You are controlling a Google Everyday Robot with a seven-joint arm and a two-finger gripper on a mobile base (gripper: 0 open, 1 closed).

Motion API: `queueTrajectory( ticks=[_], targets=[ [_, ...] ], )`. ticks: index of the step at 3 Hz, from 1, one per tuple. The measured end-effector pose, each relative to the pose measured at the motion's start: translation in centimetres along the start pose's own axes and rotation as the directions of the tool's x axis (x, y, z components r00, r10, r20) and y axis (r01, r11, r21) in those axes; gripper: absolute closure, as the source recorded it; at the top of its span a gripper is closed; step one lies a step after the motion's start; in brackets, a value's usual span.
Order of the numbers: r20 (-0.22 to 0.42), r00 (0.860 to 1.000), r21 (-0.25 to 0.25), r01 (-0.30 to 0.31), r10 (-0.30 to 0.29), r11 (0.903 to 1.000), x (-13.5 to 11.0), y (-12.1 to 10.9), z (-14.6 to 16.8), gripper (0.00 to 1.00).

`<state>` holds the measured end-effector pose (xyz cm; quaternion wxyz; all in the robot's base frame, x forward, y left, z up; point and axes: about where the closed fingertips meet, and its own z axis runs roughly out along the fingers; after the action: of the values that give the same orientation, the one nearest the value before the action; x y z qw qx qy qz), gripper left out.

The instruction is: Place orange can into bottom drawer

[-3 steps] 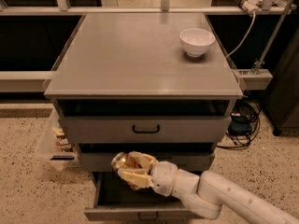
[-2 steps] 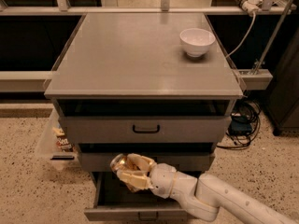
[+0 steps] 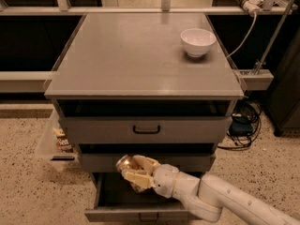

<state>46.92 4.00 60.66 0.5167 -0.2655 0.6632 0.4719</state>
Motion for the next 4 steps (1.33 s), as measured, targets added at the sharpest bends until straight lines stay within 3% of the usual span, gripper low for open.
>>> queueTrajectory(
  ticks=[1, 2, 3, 4],
  targets=[
    [-0.04, 0.996, 0.129, -0.072, 0.078, 0.989, 2.8, -3.7, -2.0, 1.0],
    [-0.06, 0.986, 0.251, -0.137, 0.156, 0.9582, 5.8, -7.0, -4.1, 1.0],
    [-0.046, 0.974, 0.366, -0.191, 0.223, 0.9107, 8.6, -11.0, -6.5, 1.0],
    [-0.047, 0.974, 0.364, -0.191, 0.223, 0.9115, 8.6, -10.9, -6.4, 1.0]
  ],
)
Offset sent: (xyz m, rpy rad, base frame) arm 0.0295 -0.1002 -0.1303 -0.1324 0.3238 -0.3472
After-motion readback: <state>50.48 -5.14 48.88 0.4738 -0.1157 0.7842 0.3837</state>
